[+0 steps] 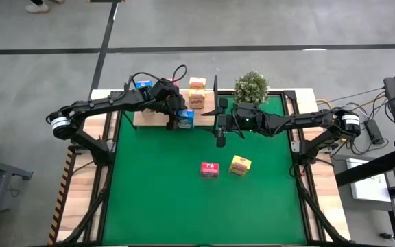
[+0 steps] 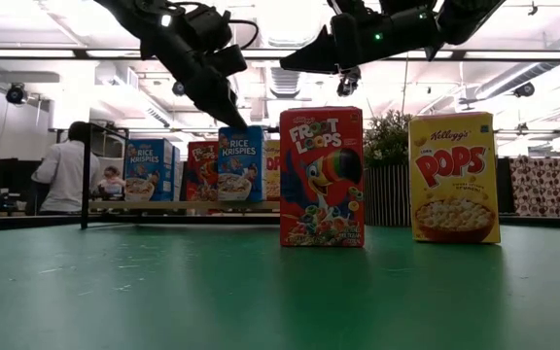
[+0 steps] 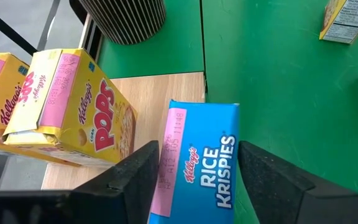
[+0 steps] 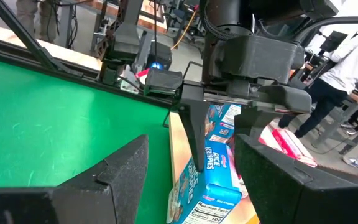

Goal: Stack cereal on shelf
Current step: Put the blue cereal box aligned with the other blue cereal boxes on the shelf

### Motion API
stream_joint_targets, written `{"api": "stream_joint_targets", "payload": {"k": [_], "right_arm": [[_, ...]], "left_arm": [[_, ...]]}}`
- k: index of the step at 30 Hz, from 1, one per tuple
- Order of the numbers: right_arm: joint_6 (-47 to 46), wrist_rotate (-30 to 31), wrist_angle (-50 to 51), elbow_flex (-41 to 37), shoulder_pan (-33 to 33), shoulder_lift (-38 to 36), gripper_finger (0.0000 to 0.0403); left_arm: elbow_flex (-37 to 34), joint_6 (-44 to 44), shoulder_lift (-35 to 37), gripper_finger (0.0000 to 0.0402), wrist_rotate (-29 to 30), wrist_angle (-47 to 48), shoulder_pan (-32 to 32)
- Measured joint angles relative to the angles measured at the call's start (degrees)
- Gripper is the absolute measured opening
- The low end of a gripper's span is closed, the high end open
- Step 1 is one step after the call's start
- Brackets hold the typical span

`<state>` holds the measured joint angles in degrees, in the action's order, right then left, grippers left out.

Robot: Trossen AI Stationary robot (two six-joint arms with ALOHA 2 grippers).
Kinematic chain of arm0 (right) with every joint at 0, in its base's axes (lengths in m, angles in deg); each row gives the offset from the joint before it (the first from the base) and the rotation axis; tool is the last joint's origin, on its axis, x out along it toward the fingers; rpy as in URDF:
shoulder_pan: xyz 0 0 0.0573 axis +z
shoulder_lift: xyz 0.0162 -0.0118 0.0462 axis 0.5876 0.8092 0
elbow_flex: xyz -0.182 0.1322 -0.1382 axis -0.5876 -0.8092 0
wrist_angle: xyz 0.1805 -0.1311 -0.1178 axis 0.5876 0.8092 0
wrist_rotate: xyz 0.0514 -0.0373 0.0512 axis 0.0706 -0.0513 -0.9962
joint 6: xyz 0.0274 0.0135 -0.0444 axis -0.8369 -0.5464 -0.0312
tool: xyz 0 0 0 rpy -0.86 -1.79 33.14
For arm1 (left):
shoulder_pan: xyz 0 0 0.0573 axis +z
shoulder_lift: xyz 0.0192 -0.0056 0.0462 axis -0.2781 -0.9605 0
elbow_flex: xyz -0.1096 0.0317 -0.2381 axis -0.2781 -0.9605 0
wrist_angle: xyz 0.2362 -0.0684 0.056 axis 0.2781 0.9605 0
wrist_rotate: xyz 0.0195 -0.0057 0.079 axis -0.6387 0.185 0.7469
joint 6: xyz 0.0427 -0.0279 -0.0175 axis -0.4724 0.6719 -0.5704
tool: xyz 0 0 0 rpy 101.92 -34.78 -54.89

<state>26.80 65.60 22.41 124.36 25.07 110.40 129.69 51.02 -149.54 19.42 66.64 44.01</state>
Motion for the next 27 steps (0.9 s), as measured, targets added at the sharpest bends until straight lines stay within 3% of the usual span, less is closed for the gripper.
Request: {"api": "stream_joint_targets", "payload": {"k": [27], "right_arm": [[0.05, 0.01, 0.33, 0.00, 0.00, 0.00, 0.0231]], "left_arm": [[0.00, 0.02, 0.00, 0.0193, 0.02, -1.36, 0.00]]}}
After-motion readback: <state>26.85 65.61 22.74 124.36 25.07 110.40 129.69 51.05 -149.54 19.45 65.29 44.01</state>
